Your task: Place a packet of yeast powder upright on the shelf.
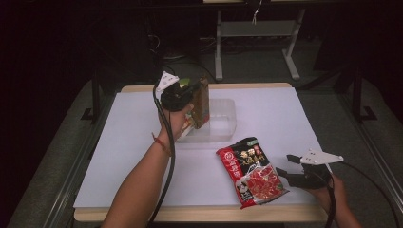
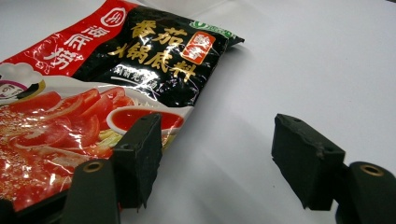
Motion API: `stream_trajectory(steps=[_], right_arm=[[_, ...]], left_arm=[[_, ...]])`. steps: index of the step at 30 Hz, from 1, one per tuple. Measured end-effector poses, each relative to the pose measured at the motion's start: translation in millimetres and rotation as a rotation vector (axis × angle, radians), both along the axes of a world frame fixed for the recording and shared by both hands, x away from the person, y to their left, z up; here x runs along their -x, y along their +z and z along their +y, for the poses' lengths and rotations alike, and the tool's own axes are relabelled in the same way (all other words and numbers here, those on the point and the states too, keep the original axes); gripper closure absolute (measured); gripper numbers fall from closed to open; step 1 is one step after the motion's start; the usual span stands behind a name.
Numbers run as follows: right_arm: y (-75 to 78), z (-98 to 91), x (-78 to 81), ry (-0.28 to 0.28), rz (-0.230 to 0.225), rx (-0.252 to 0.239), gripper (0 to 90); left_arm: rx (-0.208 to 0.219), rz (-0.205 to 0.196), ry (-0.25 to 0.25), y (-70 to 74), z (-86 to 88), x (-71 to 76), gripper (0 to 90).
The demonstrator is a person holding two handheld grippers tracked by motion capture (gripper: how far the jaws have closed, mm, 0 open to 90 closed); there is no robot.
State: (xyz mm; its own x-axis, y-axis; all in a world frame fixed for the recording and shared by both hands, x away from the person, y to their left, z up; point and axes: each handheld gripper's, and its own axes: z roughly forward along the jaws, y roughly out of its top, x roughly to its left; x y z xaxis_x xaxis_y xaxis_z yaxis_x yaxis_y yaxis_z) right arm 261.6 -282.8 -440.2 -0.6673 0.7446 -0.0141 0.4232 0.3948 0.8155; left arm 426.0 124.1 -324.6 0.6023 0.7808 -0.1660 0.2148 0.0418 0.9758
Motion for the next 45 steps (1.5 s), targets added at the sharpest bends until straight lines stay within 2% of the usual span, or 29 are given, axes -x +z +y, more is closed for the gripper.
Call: stream_trajectory(steps=[2, 4, 8, 10, 12, 25, 30, 37, 45], right_arm=[[-0.3, 0.6, 0.0, 0.004, 0.0, 0.001, 32.7], [-0.8, 1.0, 0.0, 0.004, 0.004, 0.001, 32.7], [-0.4, 0.1, 0.5, 0.003, -0.004, -0.002, 32.8], [-0.3, -0.8, 0.6, 0.001, -0.002, -0.006, 32.7], [-0.5, -1.3, 0.3, -0.001, -0.001, -0.006, 32.8], [-0.3, -0.1, 0.2, -0.002, -0.001, 0.002, 32.9], [-0.8, 1.7, 0.2, -0.002, 0.006, 0.009, 33.0], [-1.2, 2.1, 0.0, 0.0, 0.004, 0.015, 32.9], [-1.0, 2.4, 0.4, 0.001, 0.004, 0.018, 33.0]], left_arm=[[0.011, -0.003, -0.002, -4.0, -2.4, -2.1, 87.8], [0.004, -0.004, 0.003, -8.7, -4.4, -3.0, 87.8], [-0.003, 0.023, -0.008, -21.6, -5.6, -3.4, 87.5], [-0.015, 0.022, -0.008, -27.1, -5.5, -2.1, 87.4], [-0.009, 0.02, -0.02, -30.5, -4.2, -1.0, 87.1], [-0.03, 0.002, -0.052, -34.9, 6.0, 10.3, 84.9], [-0.035, -0.013, -0.101, -37.7, 12.1, 15.8, 82.7], [-0.095, -0.039, -0.131, -37.7, 16.5, 24.9, 81.5], [-0.128, -0.061, -0.144, -39.2, 21.7, 32.5, 77.8]])
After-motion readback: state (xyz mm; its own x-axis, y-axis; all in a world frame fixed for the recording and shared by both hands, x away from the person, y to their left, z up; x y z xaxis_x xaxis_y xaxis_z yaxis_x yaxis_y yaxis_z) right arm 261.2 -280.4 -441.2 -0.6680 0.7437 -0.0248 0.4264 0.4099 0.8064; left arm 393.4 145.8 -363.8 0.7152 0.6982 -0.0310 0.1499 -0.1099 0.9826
